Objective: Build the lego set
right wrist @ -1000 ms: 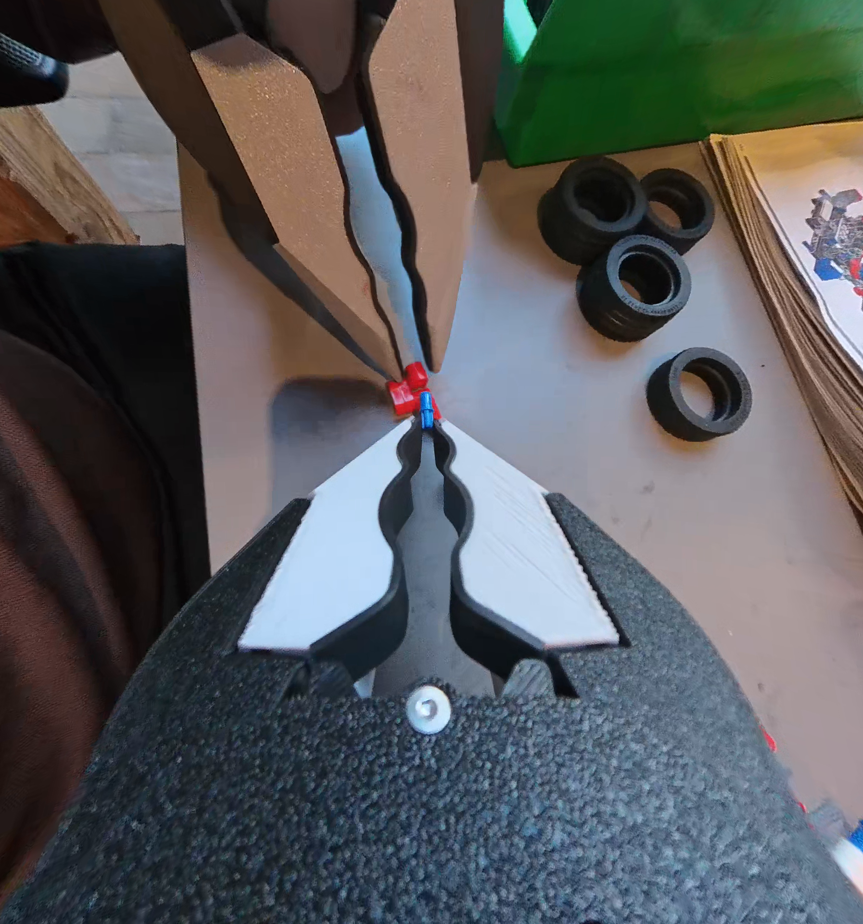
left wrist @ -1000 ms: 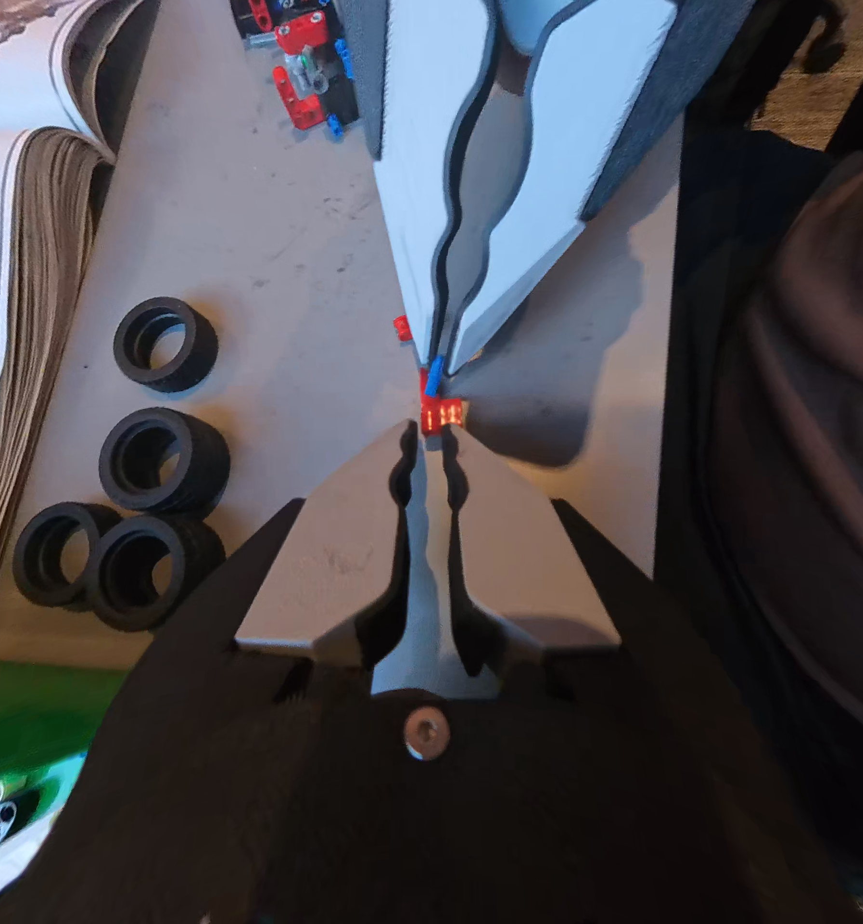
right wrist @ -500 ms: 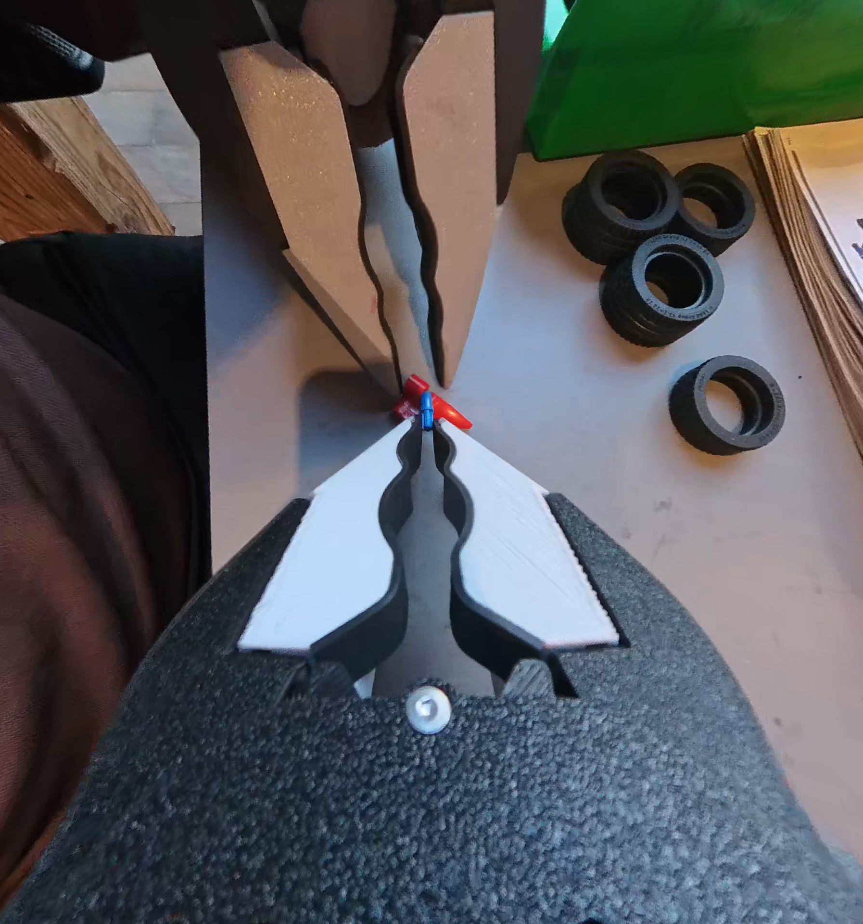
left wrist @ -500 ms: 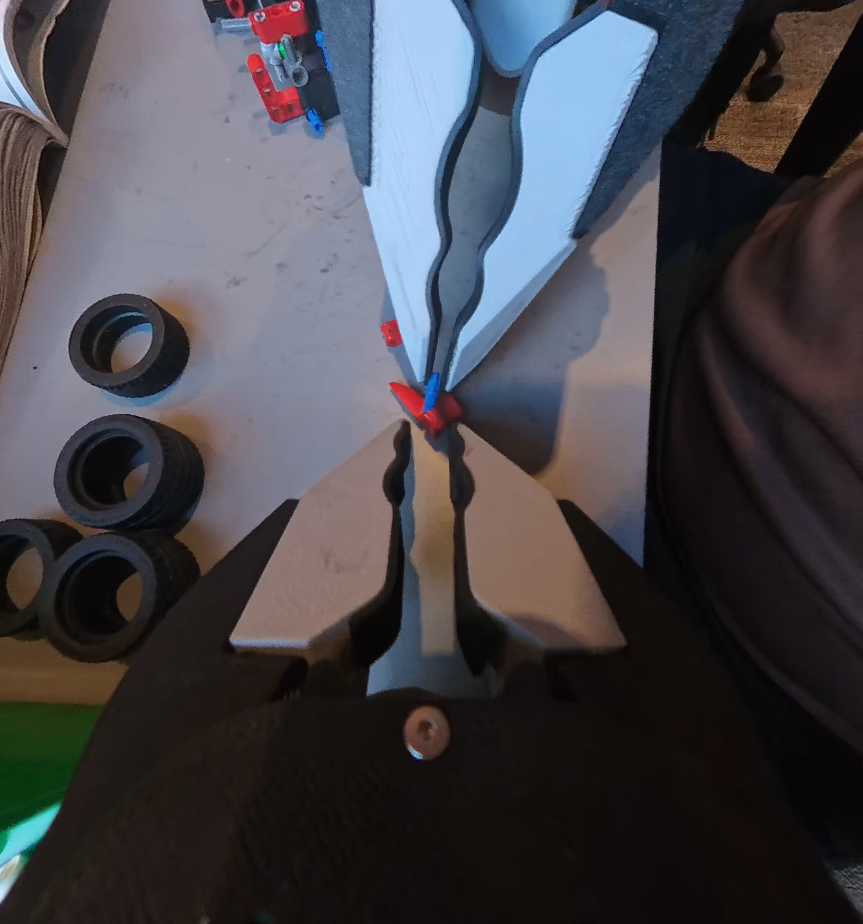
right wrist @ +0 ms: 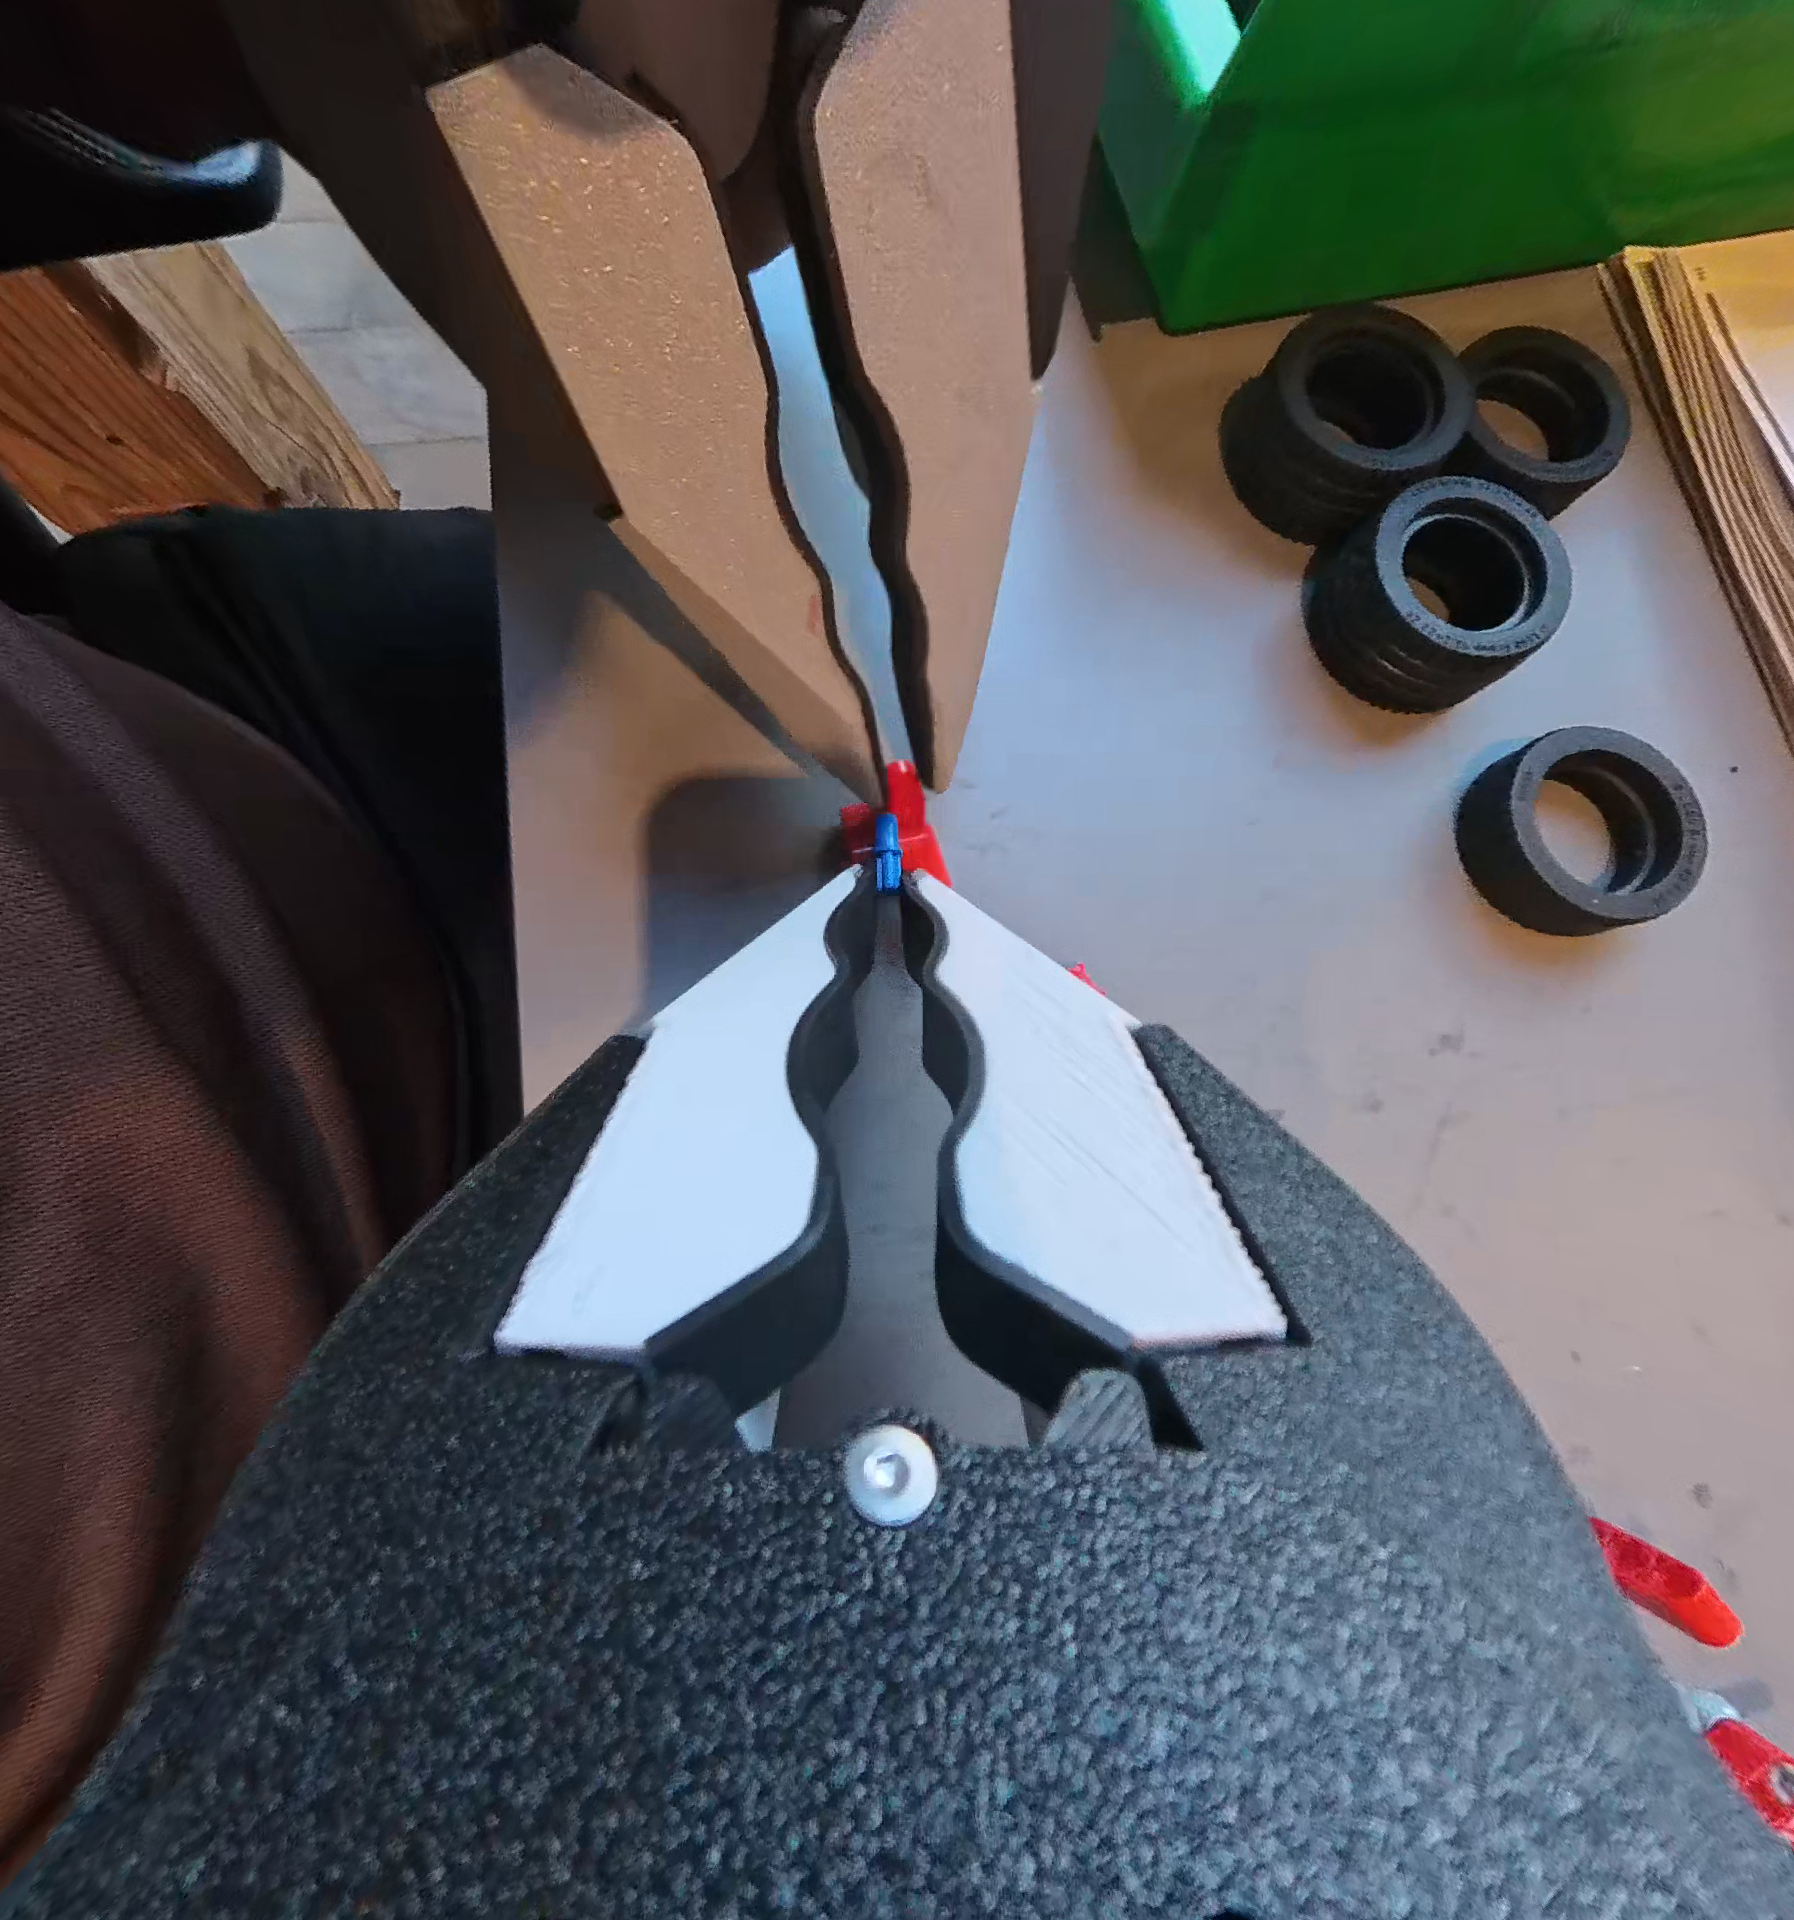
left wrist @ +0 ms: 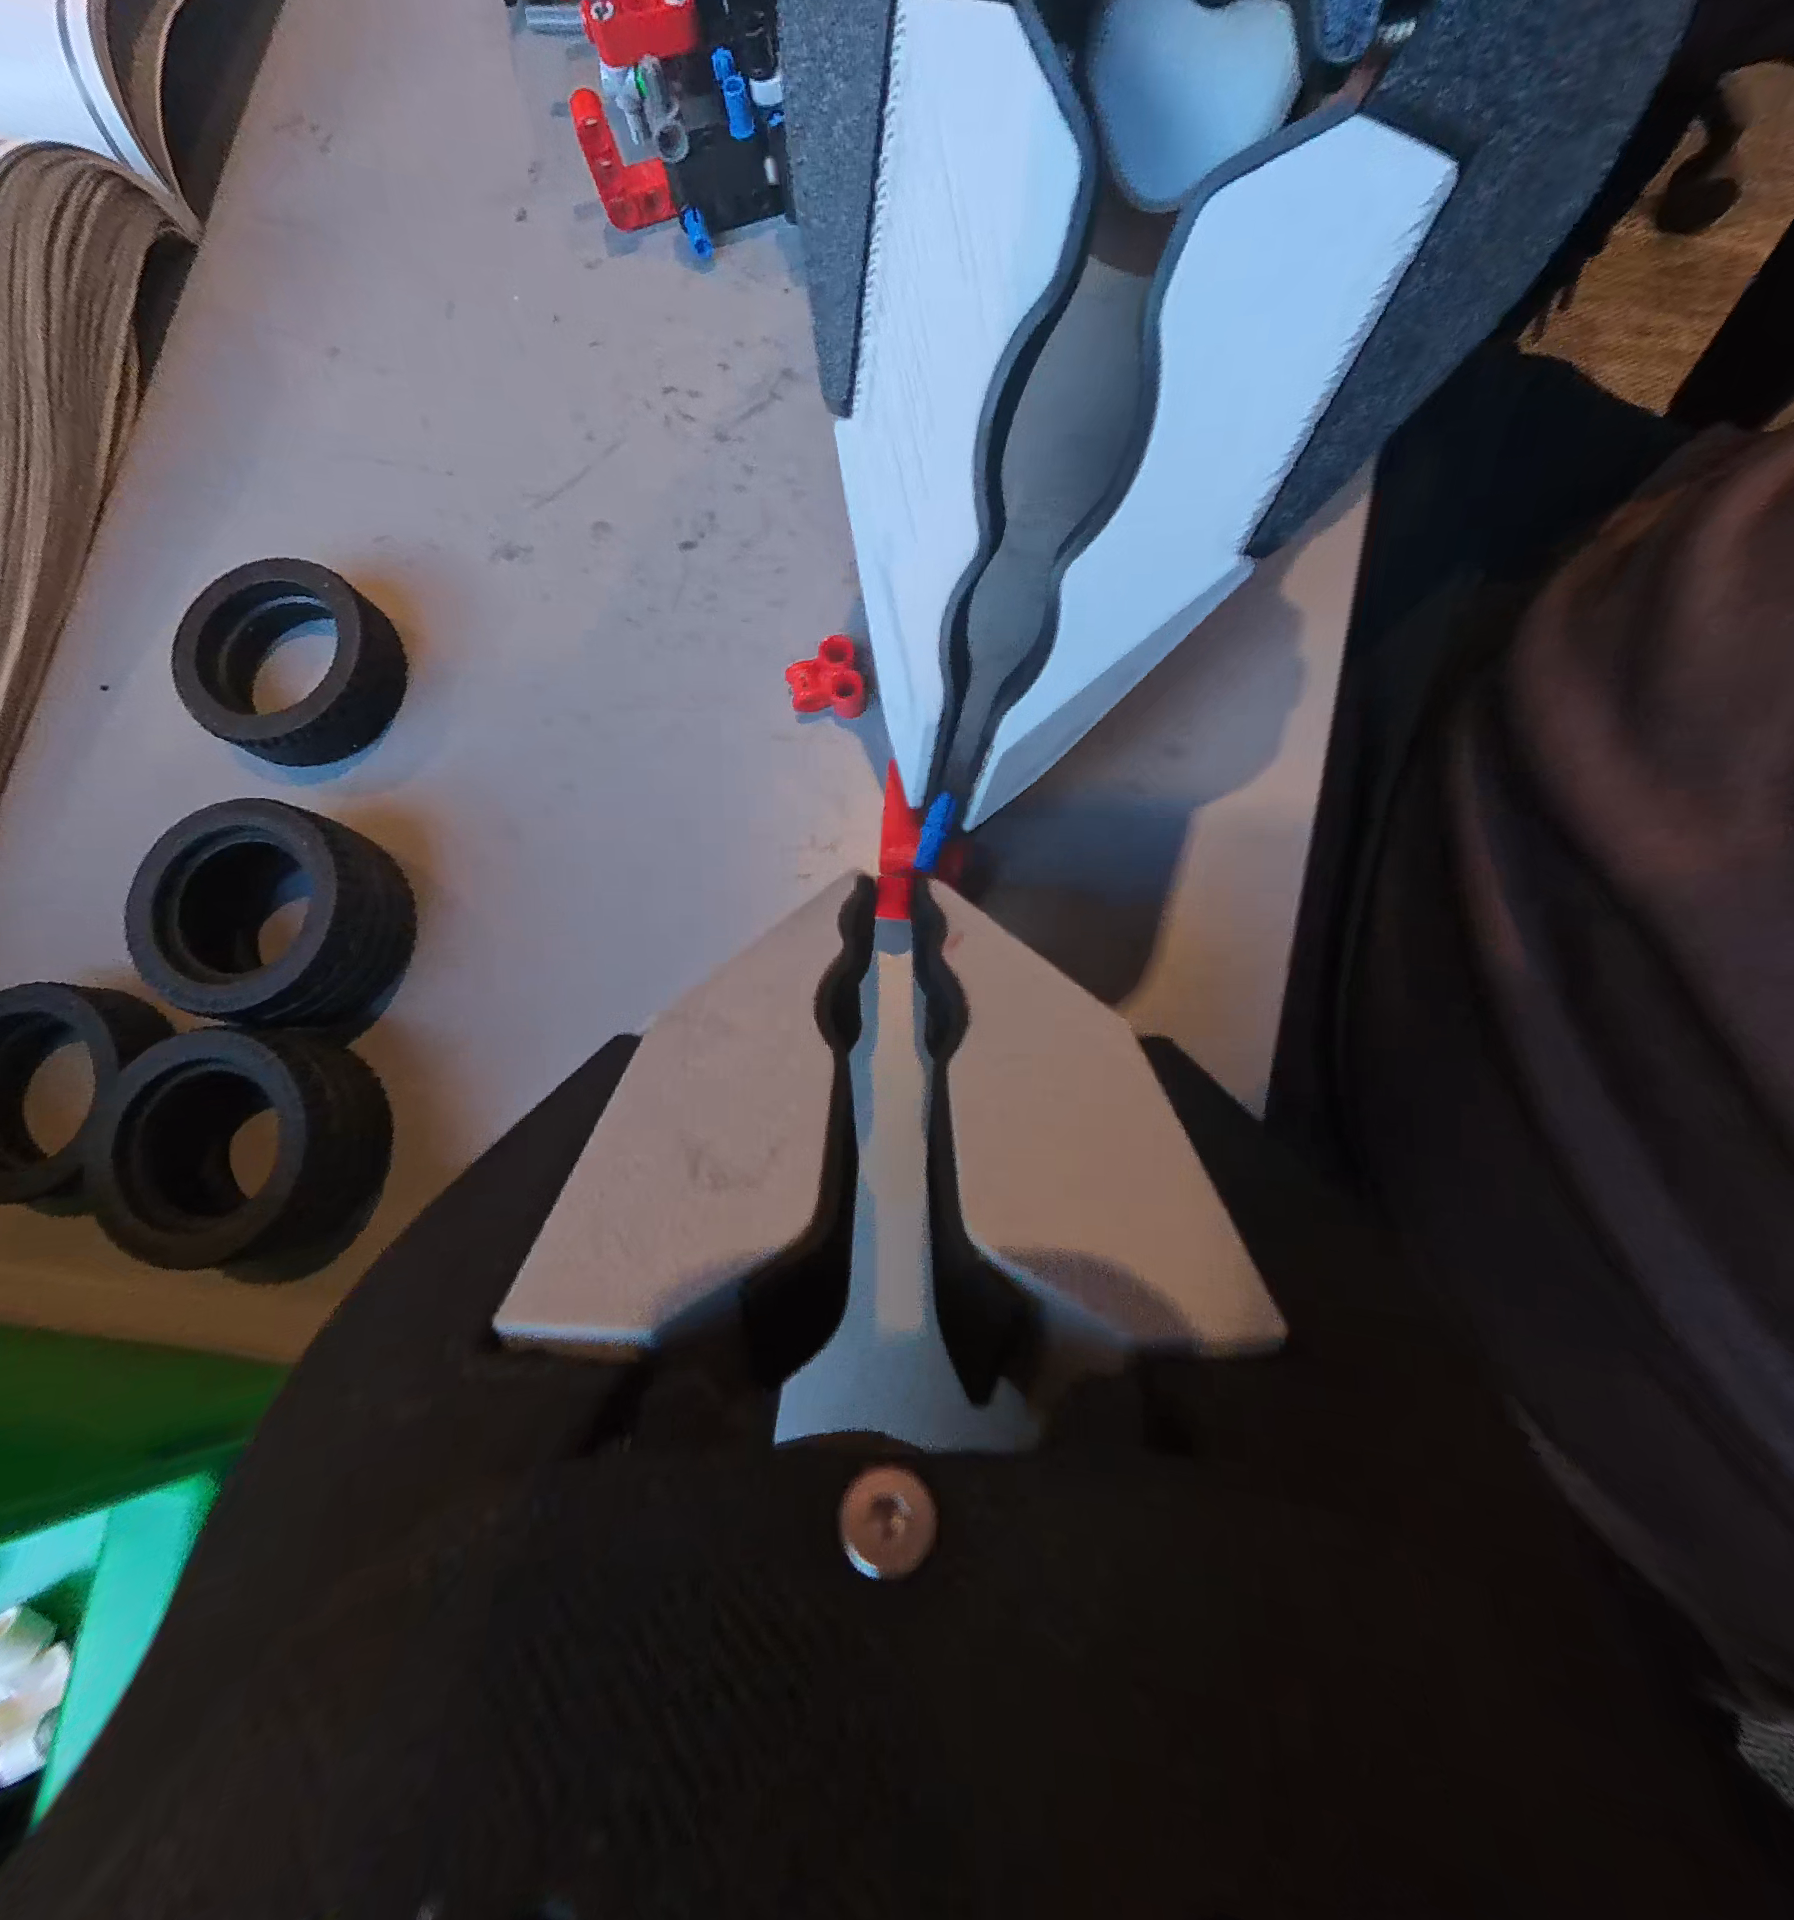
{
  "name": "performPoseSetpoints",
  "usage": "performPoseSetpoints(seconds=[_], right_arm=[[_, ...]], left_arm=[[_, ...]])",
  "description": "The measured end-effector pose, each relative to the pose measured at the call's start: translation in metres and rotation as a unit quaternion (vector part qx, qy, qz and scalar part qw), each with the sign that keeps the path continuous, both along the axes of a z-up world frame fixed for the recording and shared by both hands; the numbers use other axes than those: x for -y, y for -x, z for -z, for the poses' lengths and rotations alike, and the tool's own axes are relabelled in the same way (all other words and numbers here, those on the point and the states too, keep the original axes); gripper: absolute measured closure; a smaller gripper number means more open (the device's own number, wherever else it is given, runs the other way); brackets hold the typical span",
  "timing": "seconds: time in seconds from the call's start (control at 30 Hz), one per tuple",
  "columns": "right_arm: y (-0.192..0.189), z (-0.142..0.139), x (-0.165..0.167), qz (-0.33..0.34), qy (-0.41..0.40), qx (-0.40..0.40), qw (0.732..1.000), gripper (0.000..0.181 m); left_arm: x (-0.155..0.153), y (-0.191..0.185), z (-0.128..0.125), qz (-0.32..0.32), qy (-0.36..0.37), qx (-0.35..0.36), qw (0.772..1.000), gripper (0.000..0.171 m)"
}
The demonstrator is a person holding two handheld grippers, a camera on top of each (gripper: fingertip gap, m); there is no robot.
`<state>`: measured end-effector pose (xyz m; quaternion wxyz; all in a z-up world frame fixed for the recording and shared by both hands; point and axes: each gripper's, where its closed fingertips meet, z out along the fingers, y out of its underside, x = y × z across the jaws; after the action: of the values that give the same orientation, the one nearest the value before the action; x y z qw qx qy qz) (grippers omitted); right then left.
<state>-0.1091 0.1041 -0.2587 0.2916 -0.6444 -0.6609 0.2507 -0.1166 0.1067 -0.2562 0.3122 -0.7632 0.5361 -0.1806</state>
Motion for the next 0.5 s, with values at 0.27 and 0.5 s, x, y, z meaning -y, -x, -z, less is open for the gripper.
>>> performPoseSetpoints(seconds=[0.27, 0.5], right_arm=[[-0.002, -0.003, -0.001, 0.005, -0.007, -0.001, 1.000, 0.177], [-0.004, -0.004, -0.008, 0.010, -0.014, -0.004, 1.000, 0.177]], left_arm=[[0.001, 0.002, 0.000, 0.023, 0.002, -0.013, 1.000, 0.159], [-0.003, -0.003, 0.004, 0.044, 0.008, -0.014, 0.999, 0.167]])
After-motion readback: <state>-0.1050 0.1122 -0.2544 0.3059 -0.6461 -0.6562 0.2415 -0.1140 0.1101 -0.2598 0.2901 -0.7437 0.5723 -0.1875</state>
